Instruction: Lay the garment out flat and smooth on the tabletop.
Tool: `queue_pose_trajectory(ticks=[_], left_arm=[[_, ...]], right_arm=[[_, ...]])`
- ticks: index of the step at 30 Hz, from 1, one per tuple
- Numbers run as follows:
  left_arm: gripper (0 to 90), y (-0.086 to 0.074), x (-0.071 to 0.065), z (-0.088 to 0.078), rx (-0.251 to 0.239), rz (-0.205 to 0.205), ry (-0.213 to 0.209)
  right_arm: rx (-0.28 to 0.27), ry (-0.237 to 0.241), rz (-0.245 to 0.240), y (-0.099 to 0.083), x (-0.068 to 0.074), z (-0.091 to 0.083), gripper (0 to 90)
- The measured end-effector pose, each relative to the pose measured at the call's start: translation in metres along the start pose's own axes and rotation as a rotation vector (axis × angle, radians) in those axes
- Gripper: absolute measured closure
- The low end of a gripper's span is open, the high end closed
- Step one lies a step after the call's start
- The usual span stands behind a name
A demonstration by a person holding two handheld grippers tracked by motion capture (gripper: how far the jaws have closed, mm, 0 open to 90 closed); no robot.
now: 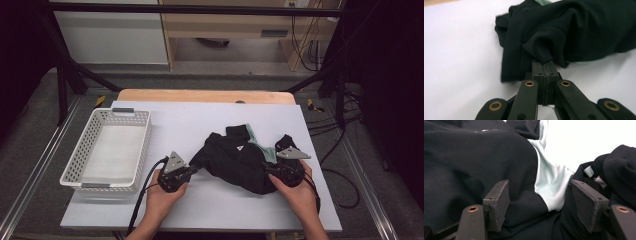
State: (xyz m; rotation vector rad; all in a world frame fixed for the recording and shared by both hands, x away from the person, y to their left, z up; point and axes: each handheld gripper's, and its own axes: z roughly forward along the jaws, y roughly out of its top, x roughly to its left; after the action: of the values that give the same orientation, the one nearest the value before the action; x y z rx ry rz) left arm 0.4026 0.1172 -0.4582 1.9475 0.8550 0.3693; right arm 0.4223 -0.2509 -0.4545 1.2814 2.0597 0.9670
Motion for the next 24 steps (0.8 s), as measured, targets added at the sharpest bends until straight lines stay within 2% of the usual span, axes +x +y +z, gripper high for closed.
queue_pose_trajectory(ticks=[1, 3, 7, 11, 16, 19, 24], left_arm=[[89.7, -0.002, -0.002, -0.004, 0.008, -0.011, -0.004], [89.7, -0.004, -0.007, -0.012, 0.017, -0.005, -0.004], [89.8, -0.006, -0.017, -0.028, 0.039, 0.049, 0.004], [89.7, -0.016, -0.021, -0.039, 0.085, 0.074, 0.013], [89.7, -0.026, -0.016, -0.044, 0.110, 0.053, 0.018], [89.6, -0.024, -0.012, -0.042, 0.094, 0.035, 0.026], [88.4, -0.023, -0.011, -0.041, 0.081, 0.040, 0.051]], right_arm=[[-0.002, 0.001, -0.004, 0.000, 0.001, 0.000, 32.3], [0.001, 0.005, -0.015, 0.001, 0.004, 0.000, 31.5], [0.000, 0.007, -0.034, 0.002, 0.009, -0.001, 30.6], [0.001, 0.015, -0.043, 0.003, 0.012, -0.001, 30.0], [0.004, 0.021, -0.049, 0.003, 0.013, 0.000, 29.8], [0.003, 0.020, -0.058, 0.004, 0.015, -0.001, 29.9], [-0.030, 0.046, -0.070, 0.012, 0.024, -0.010, 33.6]])
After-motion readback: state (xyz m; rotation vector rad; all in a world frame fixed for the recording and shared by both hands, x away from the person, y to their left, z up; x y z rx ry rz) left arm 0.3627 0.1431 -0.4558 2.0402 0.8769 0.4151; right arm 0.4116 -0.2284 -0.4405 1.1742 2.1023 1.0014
